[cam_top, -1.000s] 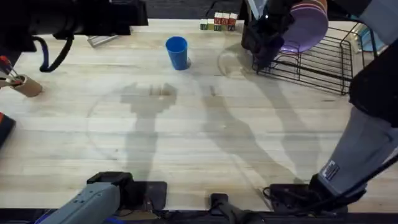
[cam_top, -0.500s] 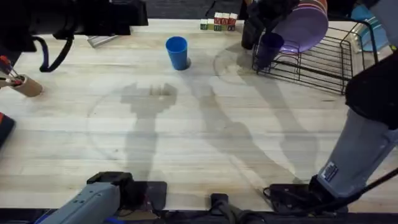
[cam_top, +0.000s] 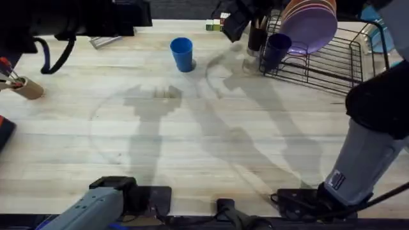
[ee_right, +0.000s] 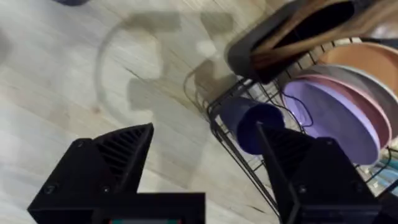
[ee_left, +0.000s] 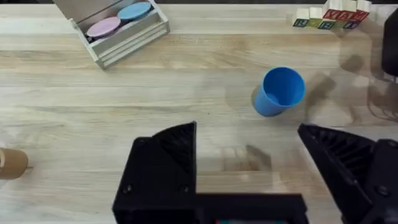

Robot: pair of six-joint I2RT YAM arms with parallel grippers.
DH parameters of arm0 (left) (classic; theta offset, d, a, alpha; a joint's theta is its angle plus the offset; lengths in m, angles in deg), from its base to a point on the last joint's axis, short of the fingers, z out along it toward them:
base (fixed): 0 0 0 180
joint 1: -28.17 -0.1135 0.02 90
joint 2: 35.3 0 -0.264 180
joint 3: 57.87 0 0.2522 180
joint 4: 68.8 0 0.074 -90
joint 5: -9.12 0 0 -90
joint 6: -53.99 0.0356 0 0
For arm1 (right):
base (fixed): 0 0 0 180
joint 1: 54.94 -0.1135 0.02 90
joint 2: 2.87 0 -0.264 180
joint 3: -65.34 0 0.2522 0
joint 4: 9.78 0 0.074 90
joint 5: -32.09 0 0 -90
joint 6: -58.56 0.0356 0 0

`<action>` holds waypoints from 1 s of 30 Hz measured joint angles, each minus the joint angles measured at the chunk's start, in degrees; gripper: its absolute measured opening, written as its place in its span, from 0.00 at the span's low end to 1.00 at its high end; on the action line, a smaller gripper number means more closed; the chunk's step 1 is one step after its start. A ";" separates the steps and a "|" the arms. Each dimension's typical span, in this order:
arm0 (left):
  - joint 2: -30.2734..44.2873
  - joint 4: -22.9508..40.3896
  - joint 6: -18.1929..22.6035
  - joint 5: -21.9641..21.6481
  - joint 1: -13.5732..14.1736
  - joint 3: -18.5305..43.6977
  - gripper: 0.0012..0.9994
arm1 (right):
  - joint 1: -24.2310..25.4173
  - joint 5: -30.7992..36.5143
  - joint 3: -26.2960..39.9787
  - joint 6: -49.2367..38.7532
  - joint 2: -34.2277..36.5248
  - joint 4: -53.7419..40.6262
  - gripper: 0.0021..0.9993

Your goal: Pick up the cup on the table and put them onto the rack.

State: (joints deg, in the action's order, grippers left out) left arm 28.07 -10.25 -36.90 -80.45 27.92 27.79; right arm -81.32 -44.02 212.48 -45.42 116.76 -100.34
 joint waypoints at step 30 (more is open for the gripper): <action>0.02 -0.50 0.00 0.09 0.00 0.00 0.99 | 7.32 -4.76 -17.96 -2.09 -31.06 -2.77 0.99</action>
State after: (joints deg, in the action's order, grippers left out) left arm 28.10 -10.75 -36.90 -80.36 27.92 27.79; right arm -74.01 -48.78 194.52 -47.52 85.70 -103.10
